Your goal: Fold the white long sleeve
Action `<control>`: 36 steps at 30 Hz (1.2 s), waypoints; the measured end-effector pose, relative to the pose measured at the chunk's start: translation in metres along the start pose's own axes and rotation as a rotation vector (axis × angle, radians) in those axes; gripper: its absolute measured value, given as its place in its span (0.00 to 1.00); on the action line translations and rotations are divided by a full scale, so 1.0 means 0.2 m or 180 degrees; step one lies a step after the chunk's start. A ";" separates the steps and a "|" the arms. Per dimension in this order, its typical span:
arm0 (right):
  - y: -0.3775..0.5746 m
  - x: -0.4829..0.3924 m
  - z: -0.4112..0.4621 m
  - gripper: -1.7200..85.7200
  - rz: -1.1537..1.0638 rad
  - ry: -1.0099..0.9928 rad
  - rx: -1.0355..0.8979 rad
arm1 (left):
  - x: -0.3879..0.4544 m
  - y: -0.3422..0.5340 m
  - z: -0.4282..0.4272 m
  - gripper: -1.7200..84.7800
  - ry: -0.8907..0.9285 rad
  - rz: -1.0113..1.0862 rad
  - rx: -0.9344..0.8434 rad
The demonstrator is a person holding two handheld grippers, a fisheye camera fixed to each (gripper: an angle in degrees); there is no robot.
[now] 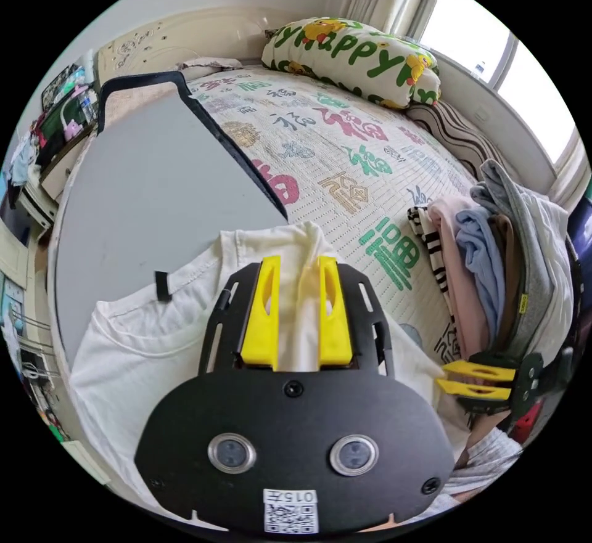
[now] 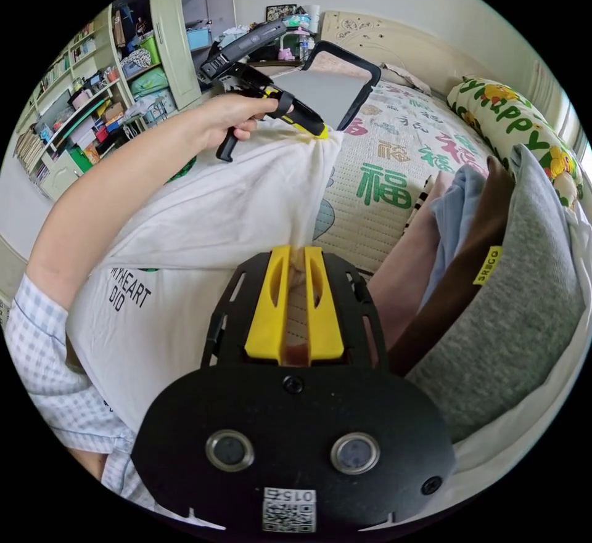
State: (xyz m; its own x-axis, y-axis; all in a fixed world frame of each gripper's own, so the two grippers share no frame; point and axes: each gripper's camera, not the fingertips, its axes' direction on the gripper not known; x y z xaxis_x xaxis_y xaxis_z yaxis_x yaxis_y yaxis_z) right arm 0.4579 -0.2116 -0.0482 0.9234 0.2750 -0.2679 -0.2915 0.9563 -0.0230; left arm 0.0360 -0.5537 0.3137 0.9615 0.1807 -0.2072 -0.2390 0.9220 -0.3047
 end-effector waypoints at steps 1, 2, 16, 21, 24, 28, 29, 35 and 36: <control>0.01 0.00 -0.02 0.08 0.0008 -0.0019 0.0074 | -0.06 0.03 -0.06 0.13 -0.0148 -0.0024 -0.0007; 0.02 0.00 -0.03 0.09 0.0011 -0.0022 0.0110 | -0.10 0.04 -0.09 0.13 -0.0206 -0.0064 -0.0006; 0.16 -0.37 -0.23 0.13 -0.1297 -0.0741 0.0878 | -0.42 0.65 -0.15 0.10 0.1057 0.0114 -0.0104; 0.12 -0.53 -0.05 0.13 -0.1587 -0.0622 0.0282 | -0.44 0.61 -0.12 0.06 0.1165 0.0230 -0.0214; 0.11 -0.55 0.03 0.12 -0.1600 -0.0509 0.0021 | -0.43 0.59 -0.10 0.05 0.1363 0.0310 -0.0302; 0.10 -0.54 0.05 0.03 -0.1579 -0.0542 -0.0053 | -0.44 0.57 -0.09 0.02 0.1197 0.0326 -0.0288; 0.10 -0.54 0.05 0.03 -0.1574 -0.0552 -0.0056 | -0.44 0.57 -0.09 0.02 0.1163 0.0315 -0.0280; 0.10 -0.54 0.04 0.01 -0.1560 -0.0608 -0.0162 | -0.47 0.56 -0.10 0.01 0.0980 0.0302 -0.0247; 0.11 -0.53 0.04 0.01 -0.1550 -0.0626 -0.0184 | -0.47 0.56 -0.10 0.01 0.0959 0.0321 -0.0257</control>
State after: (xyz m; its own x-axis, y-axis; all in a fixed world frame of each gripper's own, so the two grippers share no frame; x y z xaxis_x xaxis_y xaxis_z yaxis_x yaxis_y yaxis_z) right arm 0.3551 -0.2199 -0.0123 0.9831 -0.1811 -0.0274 0.1748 0.9724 -0.1542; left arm -0.0840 -0.4740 0.2805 0.8518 0.1493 -0.5022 -0.3526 0.8723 -0.3388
